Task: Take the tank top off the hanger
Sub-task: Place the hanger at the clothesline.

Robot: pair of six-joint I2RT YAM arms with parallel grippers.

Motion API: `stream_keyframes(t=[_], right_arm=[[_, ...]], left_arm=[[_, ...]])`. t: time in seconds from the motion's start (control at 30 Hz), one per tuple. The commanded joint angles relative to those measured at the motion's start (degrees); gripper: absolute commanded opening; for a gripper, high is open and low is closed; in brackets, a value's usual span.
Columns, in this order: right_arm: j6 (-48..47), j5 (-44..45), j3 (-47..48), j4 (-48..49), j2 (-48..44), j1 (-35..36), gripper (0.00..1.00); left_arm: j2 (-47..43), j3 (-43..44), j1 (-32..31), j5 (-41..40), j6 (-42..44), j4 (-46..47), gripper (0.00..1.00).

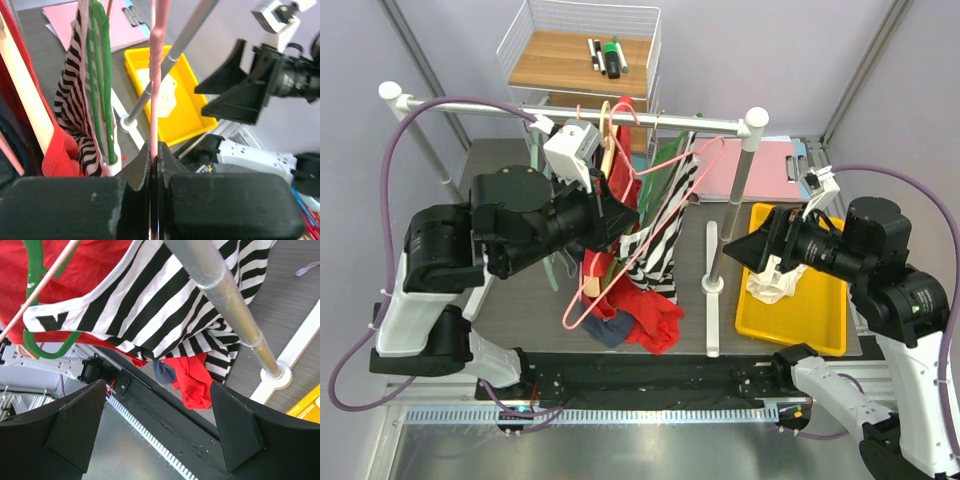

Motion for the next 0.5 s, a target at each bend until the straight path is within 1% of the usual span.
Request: stream_keyframes(t=[0.0,0.2,0.37,0.47], right_arm=[[2.0,5.57,0.73,1.05,-1.63,0.22,0.9],[1.3,6.72,-0.67,1.22,-3.04,0.22,0.92],[1.47,7.59,-2.26,1.31,-3.65,0.3,0.92],[2.79,7.86,-1.12,1.75,-4.7,0.22,0.92]], left_arm=[[2.76,2.0,-0.25,-6.53,1.24,1.99,0.0],[4.0,-0.81,-0.25,-6.98,1.15,10.84,0.0],[8.04,0.5,-0.25,-8.73,1.59,13.59,0.0],[10.4,1.64,-0.34,-10.31,2.03,14.29,0.0]])
